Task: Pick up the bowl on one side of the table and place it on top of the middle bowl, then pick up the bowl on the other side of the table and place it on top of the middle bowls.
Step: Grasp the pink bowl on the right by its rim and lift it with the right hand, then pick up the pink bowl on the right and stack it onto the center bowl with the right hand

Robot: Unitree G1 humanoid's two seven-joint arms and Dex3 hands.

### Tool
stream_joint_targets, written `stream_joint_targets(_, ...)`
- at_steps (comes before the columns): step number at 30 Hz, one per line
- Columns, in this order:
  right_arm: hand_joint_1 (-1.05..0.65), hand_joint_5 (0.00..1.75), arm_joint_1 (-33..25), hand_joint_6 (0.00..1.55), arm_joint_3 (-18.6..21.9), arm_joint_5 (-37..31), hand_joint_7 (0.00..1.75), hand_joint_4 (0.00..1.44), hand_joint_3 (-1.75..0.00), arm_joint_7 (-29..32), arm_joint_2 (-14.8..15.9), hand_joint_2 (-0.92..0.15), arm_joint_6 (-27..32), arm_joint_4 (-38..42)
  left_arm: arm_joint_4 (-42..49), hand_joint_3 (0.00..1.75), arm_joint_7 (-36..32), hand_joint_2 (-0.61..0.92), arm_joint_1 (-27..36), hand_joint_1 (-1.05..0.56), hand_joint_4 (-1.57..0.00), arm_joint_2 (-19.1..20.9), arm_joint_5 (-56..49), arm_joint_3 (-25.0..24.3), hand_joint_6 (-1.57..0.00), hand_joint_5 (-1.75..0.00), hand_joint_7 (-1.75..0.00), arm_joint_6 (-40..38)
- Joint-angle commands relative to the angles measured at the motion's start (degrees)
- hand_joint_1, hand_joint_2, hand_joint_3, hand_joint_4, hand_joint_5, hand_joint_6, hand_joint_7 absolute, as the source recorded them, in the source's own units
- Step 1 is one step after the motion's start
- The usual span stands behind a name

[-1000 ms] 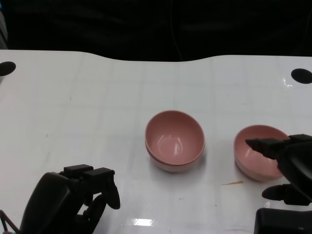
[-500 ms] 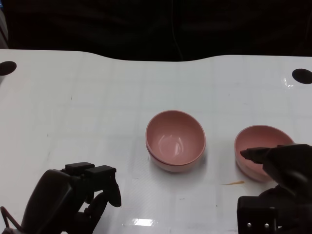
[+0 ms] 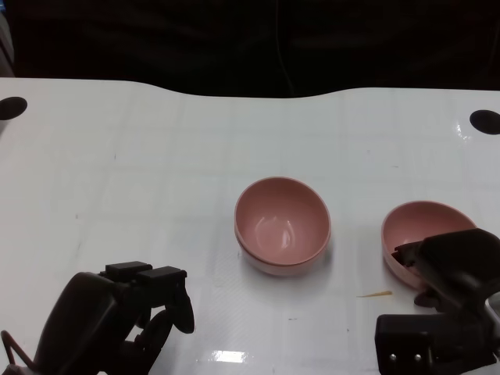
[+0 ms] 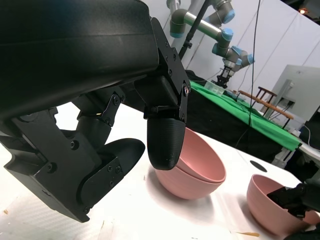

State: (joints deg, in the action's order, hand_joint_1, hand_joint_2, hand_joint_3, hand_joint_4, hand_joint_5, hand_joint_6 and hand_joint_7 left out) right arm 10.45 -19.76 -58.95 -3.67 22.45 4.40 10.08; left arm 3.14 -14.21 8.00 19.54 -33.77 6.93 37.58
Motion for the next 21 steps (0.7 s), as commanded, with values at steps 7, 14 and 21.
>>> stream_joint_targets(7,-0.12,1.75,0.8,0.95,1.0,4.1,0.94,0.85,-0.05,14.3,2.8,-0.89,-7.9,2.9,-0.3,1.46,0.7,0.27,-0.1,-0.07,-0.87,0.6,0.4,0.0,-0.82,-1.70,-1.44,1.0)
stream_joint_targets(14,-0.10,1.75,0.7,1.10,0.9,4.7,0.71,0.89,-0.05,19.6,3.6,-0.86,-10.8,2.7,-0.3,1.46,1.0,0.26,-0.2,-0.07,-0.87,0.5,0.5,0.0,-0.82,-1.69,-1.43,0.9)
stream_joint_targets(21,-0.10,1.75,0.8,1.11,0.8,4.8,0.70,0.89,-0.05,19.8,3.7,-0.86,-10.8,2.8,-0.3,1.46,1.0,0.26,-0.2,-0.07,-0.87,0.5,0.5,0.0,-0.82,-1.69,-1.43,0.9)
